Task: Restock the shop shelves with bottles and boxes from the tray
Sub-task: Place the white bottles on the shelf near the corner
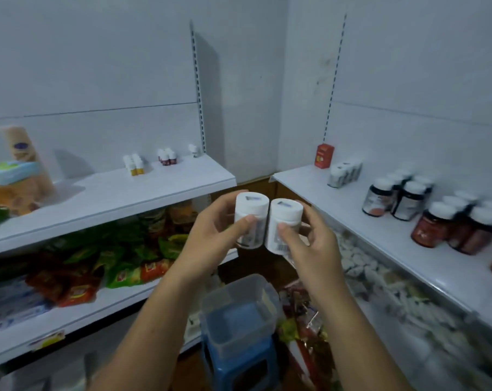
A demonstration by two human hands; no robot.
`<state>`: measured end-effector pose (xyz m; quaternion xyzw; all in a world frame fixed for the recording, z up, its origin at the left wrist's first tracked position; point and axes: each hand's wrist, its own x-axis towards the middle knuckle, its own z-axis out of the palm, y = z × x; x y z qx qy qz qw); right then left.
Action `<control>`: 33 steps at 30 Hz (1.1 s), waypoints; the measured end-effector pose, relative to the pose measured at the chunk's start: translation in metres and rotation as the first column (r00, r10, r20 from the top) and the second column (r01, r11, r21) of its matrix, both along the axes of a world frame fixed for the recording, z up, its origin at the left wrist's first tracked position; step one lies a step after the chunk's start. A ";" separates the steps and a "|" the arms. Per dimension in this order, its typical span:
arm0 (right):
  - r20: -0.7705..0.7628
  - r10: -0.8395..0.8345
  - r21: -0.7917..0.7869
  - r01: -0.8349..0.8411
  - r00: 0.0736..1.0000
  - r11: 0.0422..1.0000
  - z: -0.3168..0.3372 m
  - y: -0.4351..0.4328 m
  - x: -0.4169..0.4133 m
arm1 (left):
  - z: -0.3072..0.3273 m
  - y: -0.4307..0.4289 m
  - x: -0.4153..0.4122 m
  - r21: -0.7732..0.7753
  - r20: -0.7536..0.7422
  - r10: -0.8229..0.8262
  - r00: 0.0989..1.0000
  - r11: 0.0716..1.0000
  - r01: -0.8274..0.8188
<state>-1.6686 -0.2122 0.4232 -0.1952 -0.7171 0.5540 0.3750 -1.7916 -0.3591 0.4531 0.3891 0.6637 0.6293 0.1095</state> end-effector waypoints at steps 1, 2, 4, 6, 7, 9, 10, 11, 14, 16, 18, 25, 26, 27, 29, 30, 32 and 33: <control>0.009 -0.018 -0.004 0.018 1.000 1.000 0.000 0.017 0.010 | 0.000 0.019 0.008 -0.004 0.000 -0.013 1.000 1.000 0.013; 0.012 -0.037 -0.008 0.037 0.999 0.999 0.000 0.033 0.019 | 0.000 0.038 0.016 -0.006 -0.006 -0.027 1.000 1.000 0.027; 0.020 -0.079 -0.012 0.079 0.997 0.997 0.000 0.063 0.035 | 0.000 0.071 0.029 0.005 -0.004 -0.064 0.998 0.998 0.064; 0.022 -0.108 -0.004 0.108 0.994 0.994 -0.002 0.091 0.048 | -0.001 0.101 0.038 0.017 0.003 -0.102 0.995 0.995 0.102; 0.019 -0.114 -0.009 0.114 0.993 0.993 -0.004 0.103 0.053 | -0.002 0.114 0.041 0.014 -0.005 -0.116 0.993 0.993 0.117; 0.019 -0.125 -0.019 0.125 0.992 0.992 -0.010 0.127 0.058 | -0.007 0.140 0.043 0.015 -0.013 -0.140 0.990 0.990 0.140; 0.019 -0.132 -0.022 0.132 0.991 0.991 -0.013 0.137 0.059 | -0.010 0.153 0.042 0.014 -0.012 -0.146 0.989 0.989 0.146; 0.018 -0.144 -0.028 0.145 0.989 0.989 -0.017 0.146 0.059 | -0.014 0.165 0.039 0.006 -0.011 -0.149 0.989 0.989 0.149; 0.016 -0.192 -0.041 0.193 0.981 0.980 -0.025 0.166 0.052 | -0.026 0.201 0.026 -0.034 -0.038 -0.162 0.986 0.986 0.161; 0.019 -0.209 -0.055 0.210 0.978 0.976 -0.031 0.178 0.042 | -0.033 0.224 0.013 -0.066 -0.051 -0.172 0.984 0.984 0.168; 0.034 -0.226 -0.059 0.228 0.973 0.972 -0.038 0.192 0.029 | -0.041 0.246 -0.003 -0.073 -0.047 -0.183 0.982 0.981 0.179; 0.086 -0.293 -0.095 0.300 0.952 0.949 -0.061 0.245 -0.047 | -0.067 0.326 -0.085 -0.093 -0.023 -0.230 0.973 0.970 0.227; 0.091 -0.303 -0.099 0.311 0.949 0.945 -0.065 0.253 -0.061 | -0.070 0.337 -0.098 -0.092 -0.017 -0.241 0.970 0.967 0.238; 0.091 -0.316 -0.104 0.324 0.944 0.940 -0.068 0.261 -0.075 | -0.074 0.348 -0.111 -0.095 -0.012 -0.252 0.968 0.964 0.250; 0.083 -0.359 -0.112 0.367 0.930 0.924 -0.074 0.278 -0.100 | -0.082 0.366 -0.133 -0.105 0.005 -0.288 0.958 0.952 0.287; 0.084 -0.386 -0.119 0.394 0.918 0.911 -0.077 0.286 -0.111 | -0.087 0.375 -0.142 -0.113 0.019 -0.310 0.951 0.944 0.310; 0.092 -0.443 -0.142 0.452 0.892 0.880 -0.082 0.302 -0.130 | -0.098 0.391 -0.157 -0.145 0.027 -0.348 0.937 0.926 0.348; 0.092 -0.475 -0.152 0.484 0.875 0.862 -0.084 0.309 -0.137 | -0.103 0.397 -0.163 -0.158 0.025 -0.370 0.929 0.916 0.369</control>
